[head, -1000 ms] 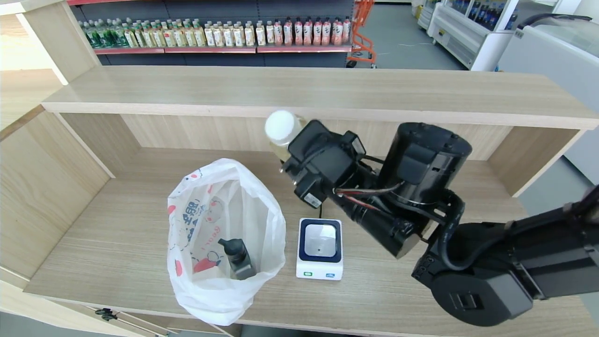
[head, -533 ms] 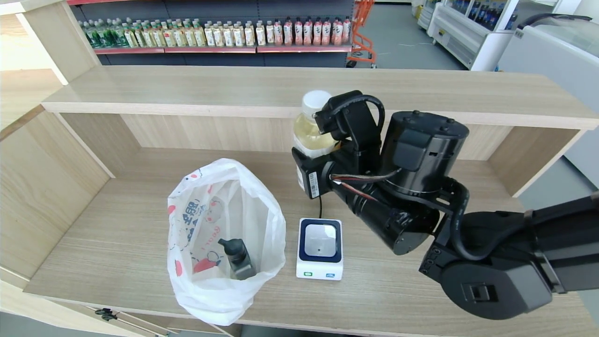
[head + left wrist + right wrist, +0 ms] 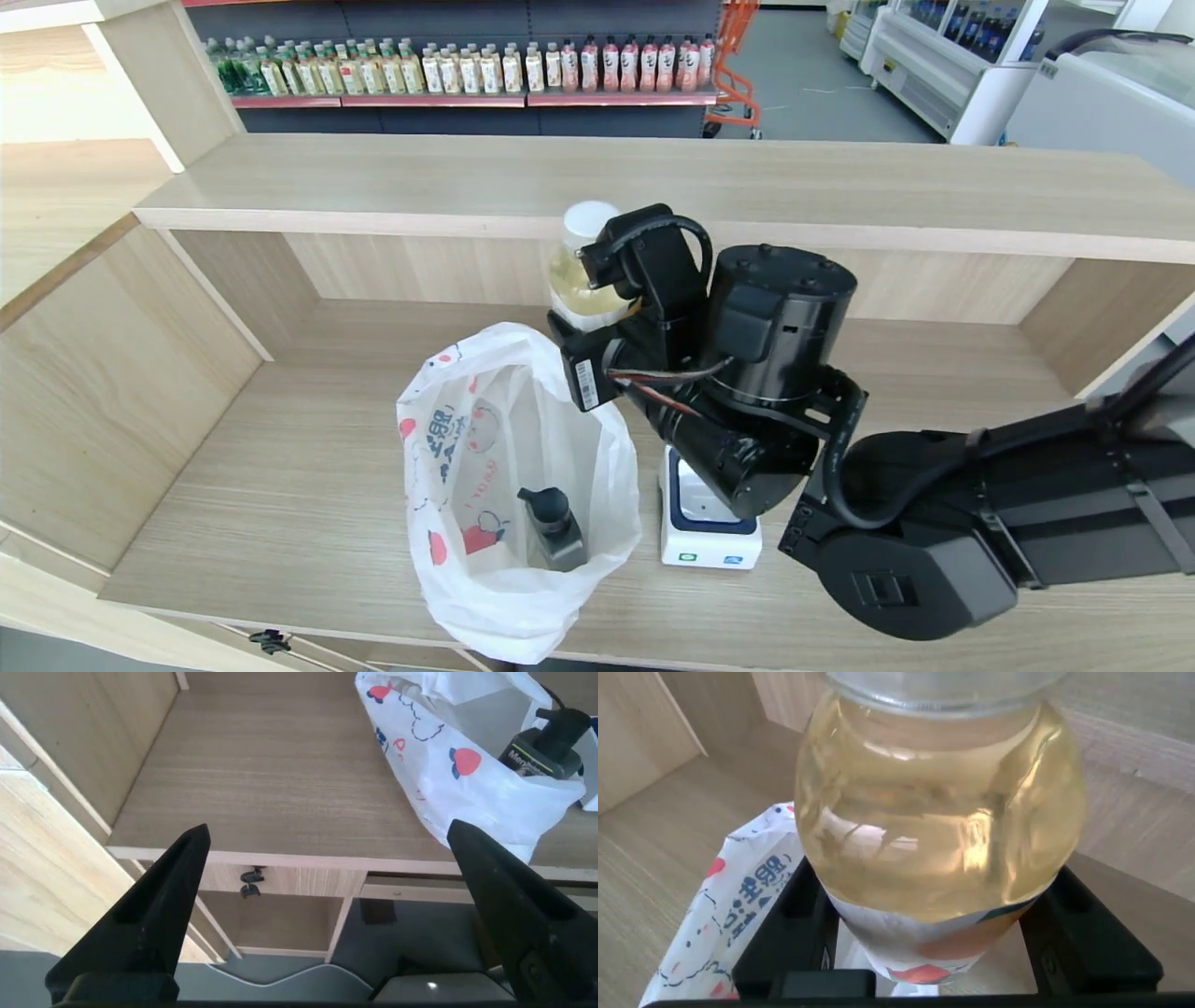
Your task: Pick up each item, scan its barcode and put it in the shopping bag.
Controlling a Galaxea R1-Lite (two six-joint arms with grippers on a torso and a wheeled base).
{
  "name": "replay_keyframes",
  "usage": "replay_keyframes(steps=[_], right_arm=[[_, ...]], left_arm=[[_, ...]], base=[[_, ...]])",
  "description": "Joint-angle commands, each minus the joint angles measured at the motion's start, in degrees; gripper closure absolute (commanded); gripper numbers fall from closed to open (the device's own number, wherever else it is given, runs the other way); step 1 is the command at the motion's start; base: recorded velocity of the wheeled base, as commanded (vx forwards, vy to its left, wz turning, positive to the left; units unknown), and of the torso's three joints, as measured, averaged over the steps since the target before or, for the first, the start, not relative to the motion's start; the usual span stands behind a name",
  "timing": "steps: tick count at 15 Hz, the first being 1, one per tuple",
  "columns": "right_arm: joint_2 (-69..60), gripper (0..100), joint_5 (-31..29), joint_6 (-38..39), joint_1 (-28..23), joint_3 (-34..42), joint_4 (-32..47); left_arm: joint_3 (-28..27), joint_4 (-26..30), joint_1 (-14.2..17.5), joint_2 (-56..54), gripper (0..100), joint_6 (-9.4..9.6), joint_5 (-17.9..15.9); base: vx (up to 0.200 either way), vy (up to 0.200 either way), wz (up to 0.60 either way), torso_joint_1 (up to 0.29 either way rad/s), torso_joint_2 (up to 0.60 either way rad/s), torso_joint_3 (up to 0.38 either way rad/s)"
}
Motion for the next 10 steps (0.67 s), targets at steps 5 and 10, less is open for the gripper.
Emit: replay_keyframes(steps=[5,10], right_arm=[[9.31,100,1.99,0.25,-1.22,-8.06,-0.3],[10.37,100,2.52,0.07,-2.01,-6.83,-0.3]], left_arm=[[0.0,-0.02,0.02,-0.01,0,-0.16,-0.01],[0.0,-0.02,0.02,-0.01,0,-0.16,-0.01]], base=[[0.0,0.12,0.0,0.001,0.0,0.0],[0.0,0.0,0.0,0.0,0.0,0.0]])
